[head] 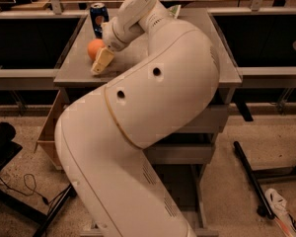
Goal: Pick orange from bottom drawer and place on counter
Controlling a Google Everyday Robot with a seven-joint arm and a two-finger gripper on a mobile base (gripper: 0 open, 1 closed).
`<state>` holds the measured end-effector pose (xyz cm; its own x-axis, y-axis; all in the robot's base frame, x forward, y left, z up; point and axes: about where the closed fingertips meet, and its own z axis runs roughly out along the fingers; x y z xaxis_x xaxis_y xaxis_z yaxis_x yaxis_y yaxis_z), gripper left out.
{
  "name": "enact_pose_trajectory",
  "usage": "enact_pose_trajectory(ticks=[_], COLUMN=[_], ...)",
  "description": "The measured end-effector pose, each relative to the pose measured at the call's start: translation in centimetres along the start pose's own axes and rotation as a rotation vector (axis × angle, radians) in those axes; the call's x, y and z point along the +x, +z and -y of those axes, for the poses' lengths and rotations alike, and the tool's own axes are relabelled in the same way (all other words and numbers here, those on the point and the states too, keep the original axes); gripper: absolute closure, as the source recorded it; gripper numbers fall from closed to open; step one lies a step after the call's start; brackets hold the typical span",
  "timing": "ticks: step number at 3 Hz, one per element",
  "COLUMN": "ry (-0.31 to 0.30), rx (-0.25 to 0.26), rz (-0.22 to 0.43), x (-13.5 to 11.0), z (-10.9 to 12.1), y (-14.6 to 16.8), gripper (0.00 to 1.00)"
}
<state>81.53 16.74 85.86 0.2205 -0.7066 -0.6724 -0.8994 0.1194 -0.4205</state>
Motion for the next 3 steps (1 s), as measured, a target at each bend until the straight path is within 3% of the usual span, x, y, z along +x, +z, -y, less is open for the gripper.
enact_pose_trajectory(ticks=[1, 2, 3], ry=[-0.063, -0.137, -0.145], rx=[0.023, 0.149, 0.257], rz=[0.023, -0.025, -0.048], x=[-2.2, -6.2, -8.0], z=[0.4, 1.3, 1.5], y=[-1.7, -8.3, -15.1], gripper=[0.0, 0.0, 0.0])
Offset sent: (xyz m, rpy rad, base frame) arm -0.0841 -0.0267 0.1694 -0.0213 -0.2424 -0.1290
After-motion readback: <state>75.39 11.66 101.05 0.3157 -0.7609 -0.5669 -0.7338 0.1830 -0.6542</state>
